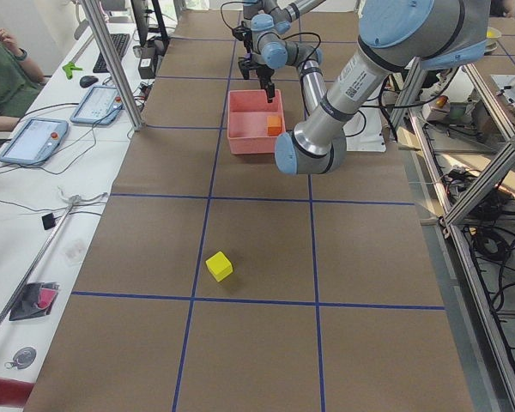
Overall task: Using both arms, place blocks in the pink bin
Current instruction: 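Carry orange cube into bin with left gripper while right grasps purple cube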
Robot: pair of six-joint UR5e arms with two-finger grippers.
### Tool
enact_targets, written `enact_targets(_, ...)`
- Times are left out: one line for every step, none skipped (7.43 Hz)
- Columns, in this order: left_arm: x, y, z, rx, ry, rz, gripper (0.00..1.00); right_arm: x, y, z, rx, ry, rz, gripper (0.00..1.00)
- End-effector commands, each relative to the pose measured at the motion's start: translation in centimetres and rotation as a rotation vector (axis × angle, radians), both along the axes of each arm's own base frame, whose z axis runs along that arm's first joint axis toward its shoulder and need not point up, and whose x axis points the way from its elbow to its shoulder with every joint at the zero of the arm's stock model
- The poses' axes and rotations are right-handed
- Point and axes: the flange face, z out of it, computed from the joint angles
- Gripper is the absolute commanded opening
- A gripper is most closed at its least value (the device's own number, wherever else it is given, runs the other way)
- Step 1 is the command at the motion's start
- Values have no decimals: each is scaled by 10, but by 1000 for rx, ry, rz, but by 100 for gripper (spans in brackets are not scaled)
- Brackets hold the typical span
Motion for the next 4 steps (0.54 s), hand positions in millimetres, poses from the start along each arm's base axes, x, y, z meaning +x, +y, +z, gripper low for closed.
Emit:
enact_targets(-13, 4, -12, 32, 27, -13, 100, 0, 0, -5, 9, -11, -4, 0)
enact_targets(-32, 3, -20, 53, 49, -29, 100, 0, 0, -13, 6, -34, -10, 0)
enact_targets(-52, -8, -17, 69, 31, -40, 100, 15, -6, -33, -5, -82, 6, 0)
enact_targets(-76, -11, -18, 144, 1, 11, 100, 39, -25, -55, -45, -140, 31, 0)
